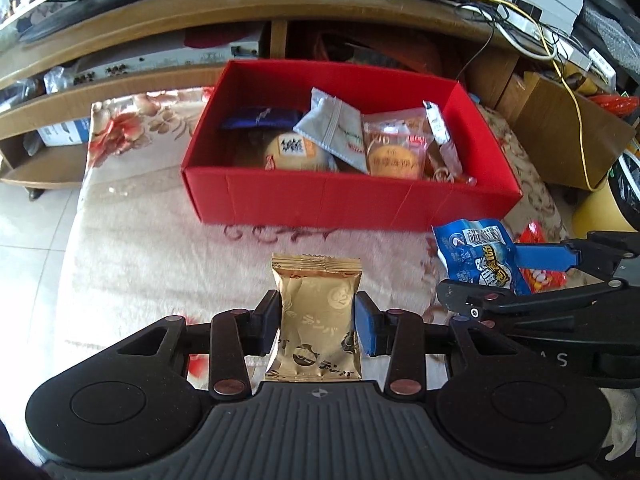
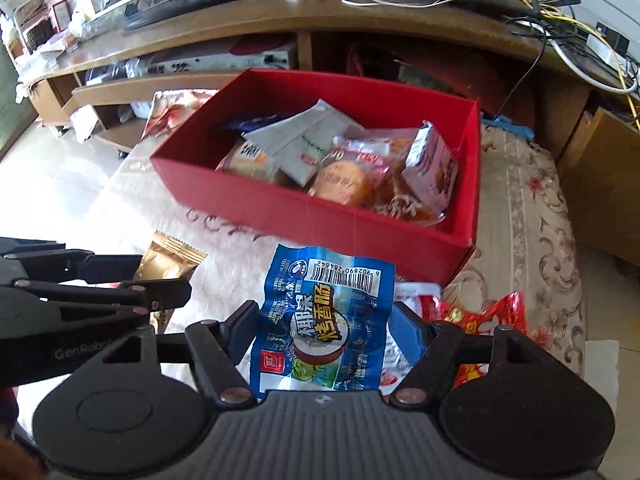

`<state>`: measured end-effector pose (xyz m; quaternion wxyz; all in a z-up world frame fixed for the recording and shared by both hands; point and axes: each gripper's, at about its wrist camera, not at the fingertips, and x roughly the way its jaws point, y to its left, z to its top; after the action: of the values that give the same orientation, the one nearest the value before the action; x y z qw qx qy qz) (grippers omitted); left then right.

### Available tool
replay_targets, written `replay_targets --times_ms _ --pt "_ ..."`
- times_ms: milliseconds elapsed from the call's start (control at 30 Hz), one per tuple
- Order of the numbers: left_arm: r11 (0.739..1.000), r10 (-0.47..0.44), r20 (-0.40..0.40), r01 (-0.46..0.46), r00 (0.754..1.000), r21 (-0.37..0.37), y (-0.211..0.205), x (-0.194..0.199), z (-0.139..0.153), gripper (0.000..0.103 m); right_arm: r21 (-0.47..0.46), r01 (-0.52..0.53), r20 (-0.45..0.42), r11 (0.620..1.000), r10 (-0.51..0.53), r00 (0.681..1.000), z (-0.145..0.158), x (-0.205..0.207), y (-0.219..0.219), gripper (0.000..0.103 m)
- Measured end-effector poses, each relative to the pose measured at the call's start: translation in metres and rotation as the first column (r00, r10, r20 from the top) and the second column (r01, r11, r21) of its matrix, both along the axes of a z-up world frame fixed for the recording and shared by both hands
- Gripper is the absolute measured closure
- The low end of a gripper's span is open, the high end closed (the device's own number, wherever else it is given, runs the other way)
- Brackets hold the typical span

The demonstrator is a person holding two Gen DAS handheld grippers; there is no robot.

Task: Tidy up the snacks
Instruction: 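Lift both held packets and carry them over the red box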

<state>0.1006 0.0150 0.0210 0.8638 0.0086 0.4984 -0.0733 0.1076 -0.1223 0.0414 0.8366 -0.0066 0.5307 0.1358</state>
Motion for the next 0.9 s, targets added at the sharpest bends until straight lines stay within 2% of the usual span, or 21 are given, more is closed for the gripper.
replay_targets --times_ms 633,900 --pt "0.999 0.021 0.111 -0.018 0.994 -0.028 -0.016 0.058 0.038 0.057 0.041 0.093 0.100 0.995 -0.097 0.990 0.033 0.059 -0.020 0.036" --pt "1.000 0.029 0.122 -0.028 0.992 -0.009 -0.021 0.095 0.034 0.057 0.032 0.112 0.107 0.993 -0.114 0.988 0.025 0.097 -0.021 0.036"
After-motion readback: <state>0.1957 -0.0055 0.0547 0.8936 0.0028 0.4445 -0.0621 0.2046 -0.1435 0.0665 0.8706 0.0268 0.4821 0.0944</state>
